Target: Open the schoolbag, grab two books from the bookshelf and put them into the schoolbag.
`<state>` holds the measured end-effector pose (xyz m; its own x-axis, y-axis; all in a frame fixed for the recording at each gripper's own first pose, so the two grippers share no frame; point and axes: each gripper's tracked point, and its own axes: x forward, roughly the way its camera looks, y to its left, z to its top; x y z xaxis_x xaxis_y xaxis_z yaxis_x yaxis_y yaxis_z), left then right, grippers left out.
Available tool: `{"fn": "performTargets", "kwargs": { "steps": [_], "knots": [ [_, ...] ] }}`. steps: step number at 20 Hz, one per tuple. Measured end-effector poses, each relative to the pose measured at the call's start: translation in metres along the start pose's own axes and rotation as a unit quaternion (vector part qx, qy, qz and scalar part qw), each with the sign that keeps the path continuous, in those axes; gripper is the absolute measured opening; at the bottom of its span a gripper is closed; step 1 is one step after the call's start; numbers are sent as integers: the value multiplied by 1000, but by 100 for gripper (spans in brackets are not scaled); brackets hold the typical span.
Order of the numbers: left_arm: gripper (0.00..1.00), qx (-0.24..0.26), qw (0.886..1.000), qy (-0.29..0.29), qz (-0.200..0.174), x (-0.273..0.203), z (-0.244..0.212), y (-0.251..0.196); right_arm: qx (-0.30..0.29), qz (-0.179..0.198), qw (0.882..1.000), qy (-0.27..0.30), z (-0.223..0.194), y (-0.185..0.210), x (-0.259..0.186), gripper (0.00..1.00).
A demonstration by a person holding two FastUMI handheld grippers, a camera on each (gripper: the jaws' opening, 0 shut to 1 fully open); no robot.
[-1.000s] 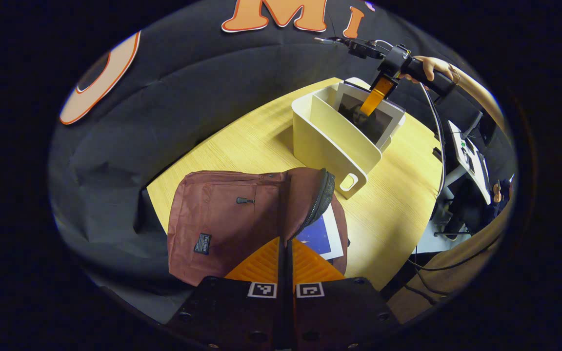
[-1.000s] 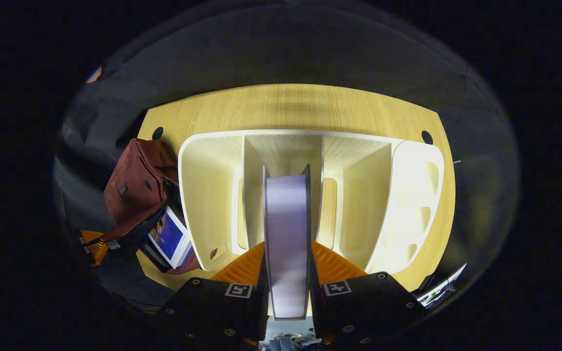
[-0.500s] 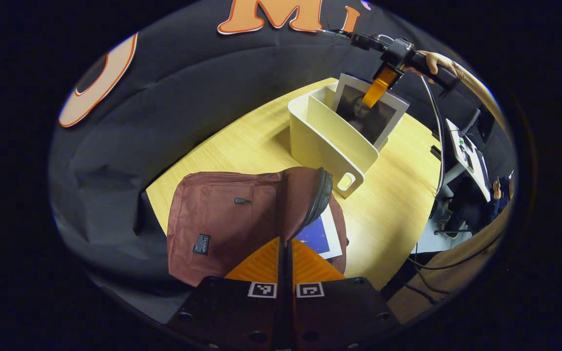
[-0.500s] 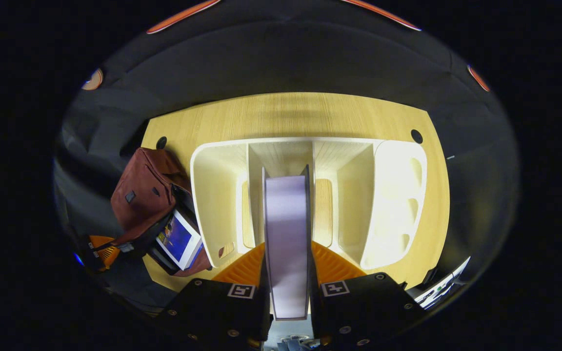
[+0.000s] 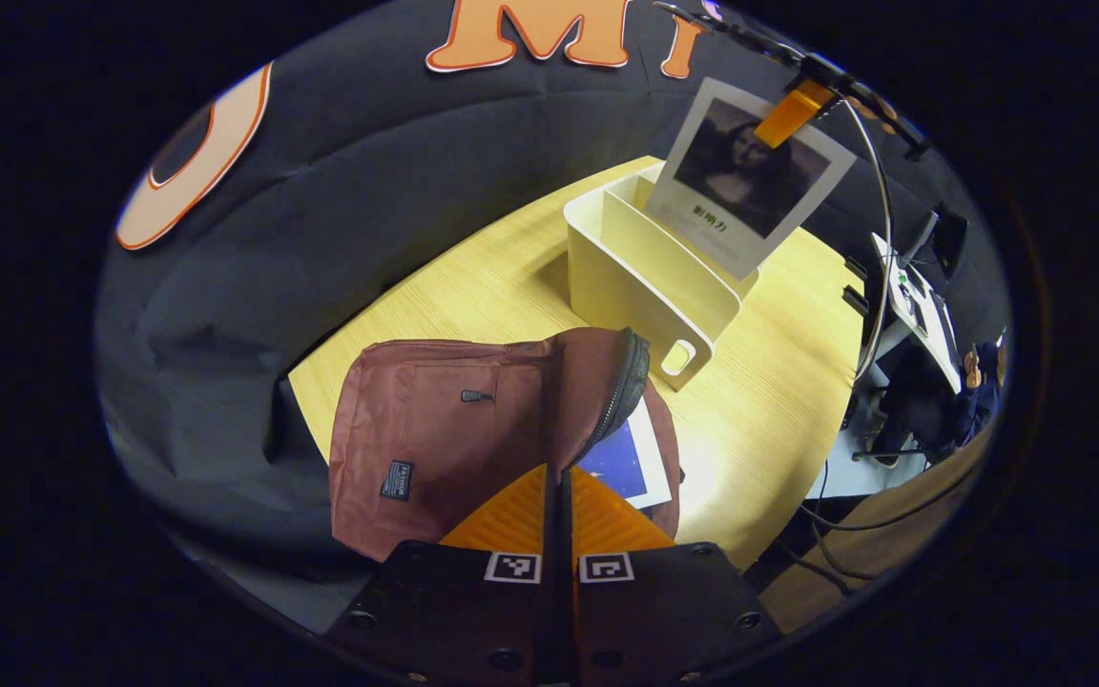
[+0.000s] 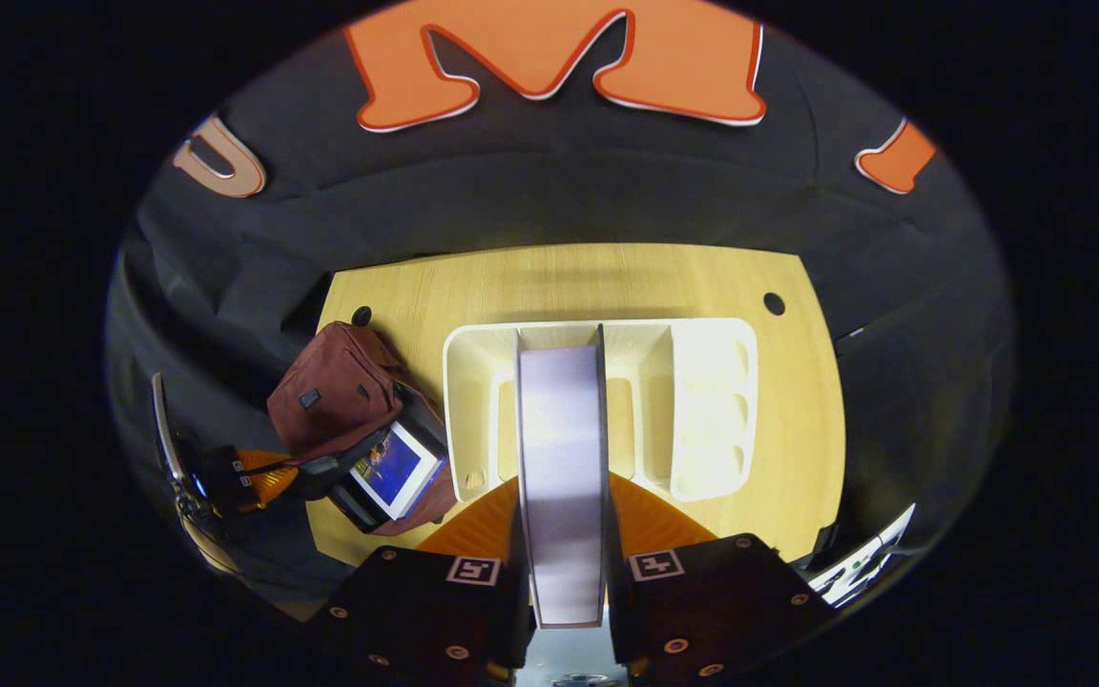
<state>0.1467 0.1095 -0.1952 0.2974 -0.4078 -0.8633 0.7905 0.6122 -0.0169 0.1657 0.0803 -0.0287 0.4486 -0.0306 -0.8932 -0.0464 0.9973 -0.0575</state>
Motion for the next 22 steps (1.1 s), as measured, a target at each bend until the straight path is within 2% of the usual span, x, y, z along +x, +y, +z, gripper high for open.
{"fn": "performTargets", "kwargs": {
  "steps": [7,12,13,14,16,19,22],
  "knots": [
    [0,4,1000,-6,6,-4,1,0,2,51,998,-44,-43,24,-72,34],
    [1,6,1000,-8,12,-5,-1,-1,25,117,990,-68,-81,57,-91,33],
    [0,8,1000,-8,11,-5,-2,-3,33,129,988,-73,-88,64,-89,43],
    [0,9,1000,-8,12,-5,-3,-4,46,146,985,-73,-94,73,-83,33],
    [1,13,1000,-11,16,-7,-3,-7,84,190,976,-70,-108,91,-68,31],
    [0,14,1000,-16,21,-11,-2,-7,148,233,959,-69,-126,109,-33,32],
    [1,10,999,-22,22,-16,0,-8,221,282,931,-74,-142,129,7,32]
  ]
}}
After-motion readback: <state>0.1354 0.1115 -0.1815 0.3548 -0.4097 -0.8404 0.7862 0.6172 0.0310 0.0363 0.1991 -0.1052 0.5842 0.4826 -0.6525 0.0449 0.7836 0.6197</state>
